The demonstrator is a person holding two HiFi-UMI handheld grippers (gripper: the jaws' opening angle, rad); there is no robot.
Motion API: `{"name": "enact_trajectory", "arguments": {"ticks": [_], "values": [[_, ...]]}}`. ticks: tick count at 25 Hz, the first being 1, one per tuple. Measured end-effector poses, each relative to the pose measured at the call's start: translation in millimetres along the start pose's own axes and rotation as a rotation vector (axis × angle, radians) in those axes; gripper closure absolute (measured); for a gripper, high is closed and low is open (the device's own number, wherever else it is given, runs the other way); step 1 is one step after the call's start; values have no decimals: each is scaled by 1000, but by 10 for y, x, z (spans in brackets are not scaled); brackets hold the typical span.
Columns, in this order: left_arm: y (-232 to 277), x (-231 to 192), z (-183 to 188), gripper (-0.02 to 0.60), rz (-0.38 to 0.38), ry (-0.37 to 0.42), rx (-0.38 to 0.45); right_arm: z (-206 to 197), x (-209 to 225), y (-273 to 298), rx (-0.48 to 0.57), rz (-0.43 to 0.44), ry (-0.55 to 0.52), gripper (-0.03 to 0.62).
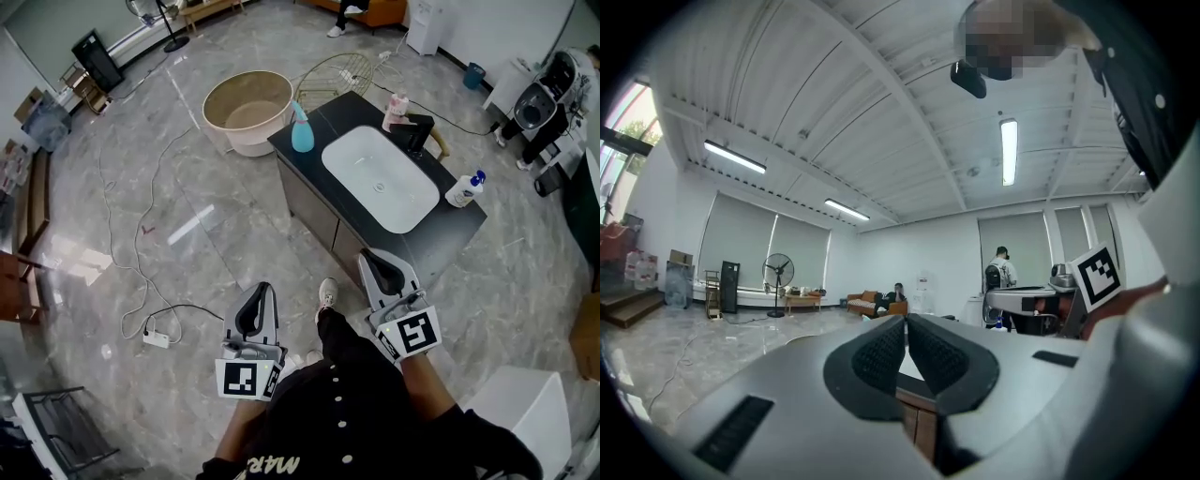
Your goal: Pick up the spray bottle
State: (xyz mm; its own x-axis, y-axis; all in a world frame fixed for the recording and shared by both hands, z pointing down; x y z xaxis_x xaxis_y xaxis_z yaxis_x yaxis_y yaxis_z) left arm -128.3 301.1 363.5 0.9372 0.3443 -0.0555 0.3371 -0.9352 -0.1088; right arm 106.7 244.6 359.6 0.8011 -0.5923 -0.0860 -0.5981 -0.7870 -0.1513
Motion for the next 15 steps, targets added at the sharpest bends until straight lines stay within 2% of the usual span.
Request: {"name": "enact_trajectory", "arguments": {"ticks": [15], "values": [[1835,-792,6,561,59,37,15,-339,1226,1746,-3,41,5,597]]}}
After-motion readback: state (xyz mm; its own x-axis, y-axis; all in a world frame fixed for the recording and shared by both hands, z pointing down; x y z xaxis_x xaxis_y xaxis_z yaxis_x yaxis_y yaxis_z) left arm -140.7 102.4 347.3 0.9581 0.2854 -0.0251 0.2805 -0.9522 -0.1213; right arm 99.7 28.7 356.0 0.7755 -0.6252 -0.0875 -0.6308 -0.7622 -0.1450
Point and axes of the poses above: the fingertips, and each gripper's own axes: y forward along the fingers, x to its right, z out of its top, the point moved 7 cm from there along -y, backward along the fingers, and after that the axes turned 8 degrees about x, right-handed, at the moved point
